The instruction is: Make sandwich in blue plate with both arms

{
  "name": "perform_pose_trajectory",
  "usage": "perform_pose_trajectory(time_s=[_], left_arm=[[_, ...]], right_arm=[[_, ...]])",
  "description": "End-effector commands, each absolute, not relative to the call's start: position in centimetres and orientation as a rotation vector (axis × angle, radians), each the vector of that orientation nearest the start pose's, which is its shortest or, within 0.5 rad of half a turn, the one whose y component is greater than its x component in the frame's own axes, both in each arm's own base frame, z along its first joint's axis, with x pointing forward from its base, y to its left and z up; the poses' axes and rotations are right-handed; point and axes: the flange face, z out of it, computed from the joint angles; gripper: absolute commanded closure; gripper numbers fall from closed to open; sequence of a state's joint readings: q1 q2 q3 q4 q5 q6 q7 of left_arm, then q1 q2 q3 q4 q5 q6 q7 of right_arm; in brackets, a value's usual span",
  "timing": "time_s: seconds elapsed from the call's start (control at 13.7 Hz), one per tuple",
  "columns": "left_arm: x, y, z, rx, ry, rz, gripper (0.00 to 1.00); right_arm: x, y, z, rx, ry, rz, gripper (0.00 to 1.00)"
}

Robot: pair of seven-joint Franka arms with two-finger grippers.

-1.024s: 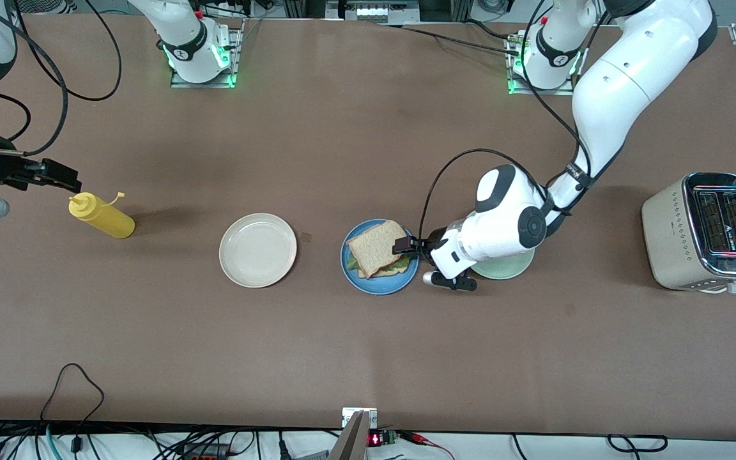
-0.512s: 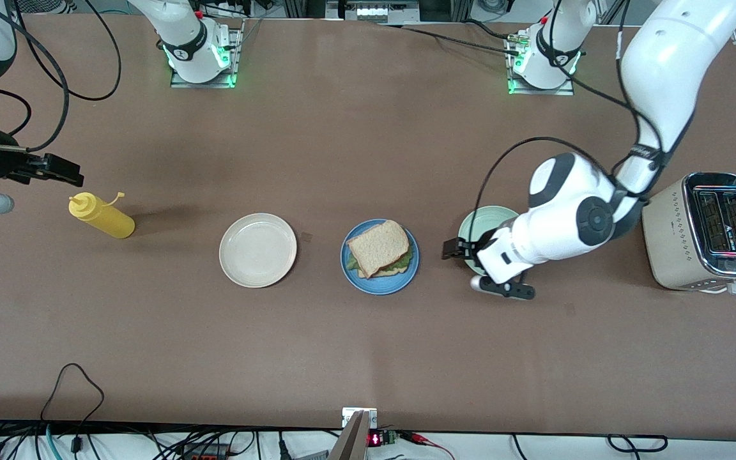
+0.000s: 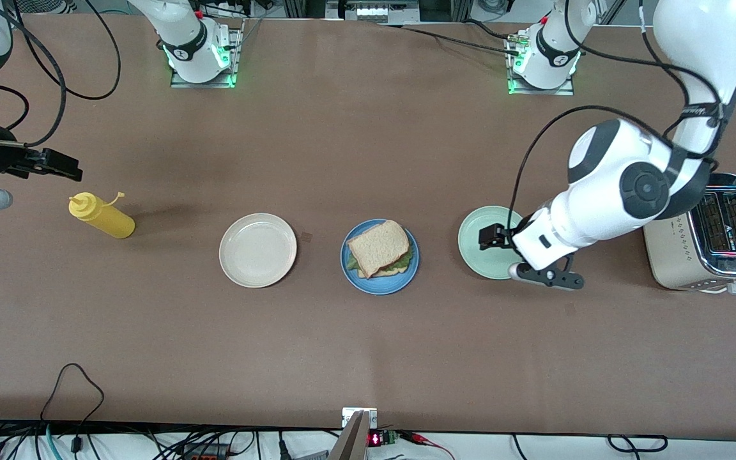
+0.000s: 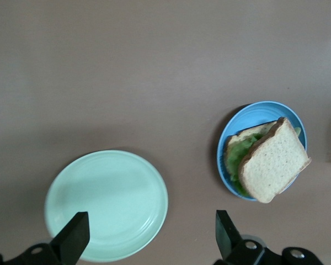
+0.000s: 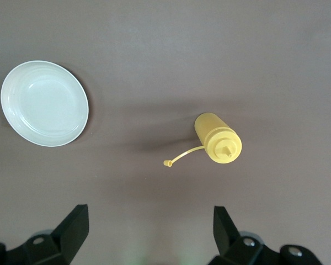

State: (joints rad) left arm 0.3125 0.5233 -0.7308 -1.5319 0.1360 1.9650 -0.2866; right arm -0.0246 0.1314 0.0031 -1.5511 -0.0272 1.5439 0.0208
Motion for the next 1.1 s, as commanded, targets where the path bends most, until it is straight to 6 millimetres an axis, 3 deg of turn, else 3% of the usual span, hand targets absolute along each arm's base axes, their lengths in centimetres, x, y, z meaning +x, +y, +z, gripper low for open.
perform_pose_trajectory(time_s=[0.0,0.15,0.29,0.51,0.73,0.88,1.02], left_arm=[[66.1,-15.9,45.7,-3.315,0.134,0.043,0.00],[67.1,-12.9,47.6,-3.303,0.060,0.079,0.00],[67.8,-10.2,46.9,-3.243,-0.016,0.069,0.00],[67.5,-7.4,49.7,-3.154,0.067,-0.019,0.00],[66.4,-5.3,51.6,-3.073,0.029,-0.005,0.00],[65.3,-3.5,54.2,-3.131,-0.013,-0.029,0.00],[63.3,-1.6,55.3,-3.149,0.023,-0.027,0.00]], right_arm=[[58.0,-1.9,56.2,-3.159,0.071,0.228,0.00],[58.1,-3.1,56.1,-3.155,0.088,0.226,0.00],[58.1,-3.2,56.0,-3.154,0.088,0.229,0.00],[58.1,-3.0,56.1,-3.154,0.086,0.224,0.00],[59.0,-2.7,55.9,-3.123,0.092,0.153,0.00],[58.9,-2.6,56.0,-3.129,0.085,0.156,0.00],[58.9,-2.3,56.1,-3.136,0.074,0.157,0.00]])
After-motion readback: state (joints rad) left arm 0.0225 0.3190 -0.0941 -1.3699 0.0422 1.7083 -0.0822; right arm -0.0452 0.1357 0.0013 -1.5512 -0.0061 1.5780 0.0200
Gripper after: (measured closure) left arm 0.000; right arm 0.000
